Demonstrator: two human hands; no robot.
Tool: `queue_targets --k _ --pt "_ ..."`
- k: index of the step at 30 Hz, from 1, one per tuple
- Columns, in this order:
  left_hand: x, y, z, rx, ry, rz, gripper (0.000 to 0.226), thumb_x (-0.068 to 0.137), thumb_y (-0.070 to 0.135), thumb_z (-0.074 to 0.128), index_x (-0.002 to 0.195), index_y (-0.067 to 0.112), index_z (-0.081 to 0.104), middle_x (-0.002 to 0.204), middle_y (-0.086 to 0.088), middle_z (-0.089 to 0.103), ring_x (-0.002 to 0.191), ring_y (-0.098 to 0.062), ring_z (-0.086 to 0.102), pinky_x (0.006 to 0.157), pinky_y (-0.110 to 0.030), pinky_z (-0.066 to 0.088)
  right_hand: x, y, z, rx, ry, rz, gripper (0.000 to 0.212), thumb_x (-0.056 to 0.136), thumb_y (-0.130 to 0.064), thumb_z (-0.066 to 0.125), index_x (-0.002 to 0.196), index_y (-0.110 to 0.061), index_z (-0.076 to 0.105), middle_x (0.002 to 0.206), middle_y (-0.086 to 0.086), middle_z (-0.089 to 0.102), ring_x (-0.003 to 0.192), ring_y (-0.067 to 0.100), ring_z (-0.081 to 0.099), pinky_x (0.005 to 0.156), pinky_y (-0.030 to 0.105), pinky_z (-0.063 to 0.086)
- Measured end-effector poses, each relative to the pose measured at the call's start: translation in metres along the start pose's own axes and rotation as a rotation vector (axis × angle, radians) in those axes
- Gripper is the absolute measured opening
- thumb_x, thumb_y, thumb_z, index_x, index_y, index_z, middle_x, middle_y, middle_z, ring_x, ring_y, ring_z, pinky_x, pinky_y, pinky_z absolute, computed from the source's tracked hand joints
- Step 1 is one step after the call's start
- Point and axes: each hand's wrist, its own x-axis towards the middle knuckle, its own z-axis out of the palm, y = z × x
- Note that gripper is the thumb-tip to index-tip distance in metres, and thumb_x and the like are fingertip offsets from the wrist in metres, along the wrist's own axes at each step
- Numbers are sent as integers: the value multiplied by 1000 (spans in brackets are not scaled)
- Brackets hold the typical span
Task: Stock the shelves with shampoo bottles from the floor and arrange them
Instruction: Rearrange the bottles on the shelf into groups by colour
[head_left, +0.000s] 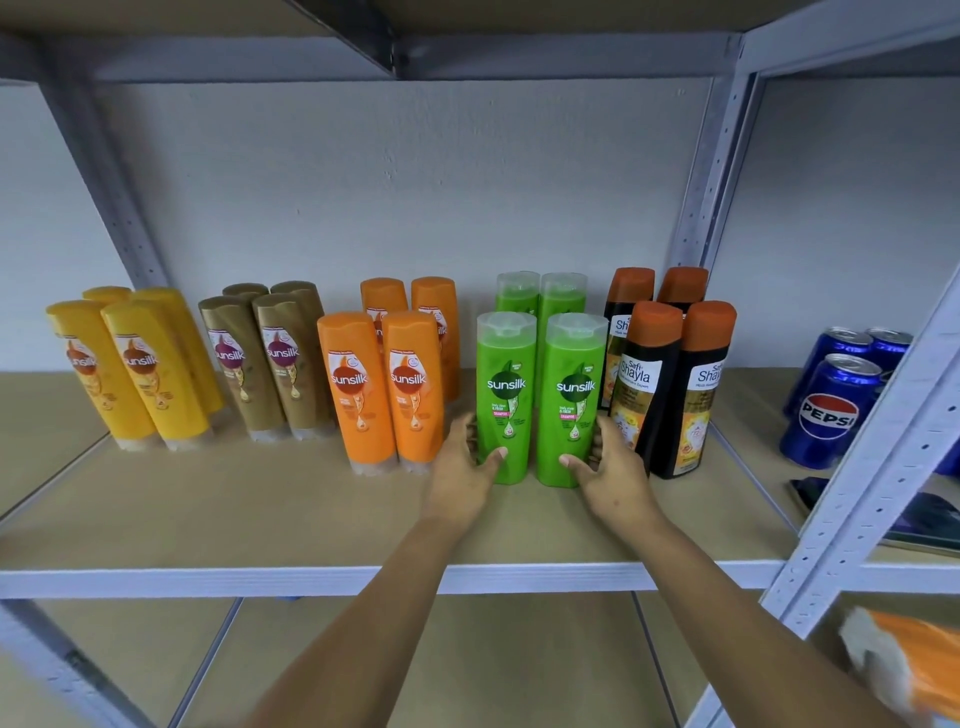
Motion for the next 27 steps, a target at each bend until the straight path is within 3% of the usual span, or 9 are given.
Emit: queue_targets --k 6,15,21,27 --pt "4 1 -1 1 -14 -5 51 85 15 70 129 20 46 106 14 58 98 -6 58 90 -25 49 7 3 2 -13 9 -19 63 80 -17 74 132 -28 40 127 1 57 119 18 54 102 45 46" --pt "-1 2 -2 24 -24 -21 50 87 14 67 131 20 45 107 16 57 101 -7 57 93 -24 47 3 -3 0 -49 3 -26 56 82 -15 72 131 -17 45 120 3 62 111 19 59 97 44 49" --pt "-21 9 -12 42 -79 40 53 91 6 58 140 12 37 121 18 49 120 -4 50 91 -1 34 -24 -19 -2 -167 37 -78 57 87 -19 66 138 -12 41 132 6 56 123 23 50 97 25 37" --pt "-41 -6 -47 199 -68 87 53 94 30 56 143 20 37 141 8 46 130 -9 42 107 -27 35 -52 -46 19 -255 34 -122 61 93 -29 58 144 -6 34 148 11 37 139 23 31 108 21 19"
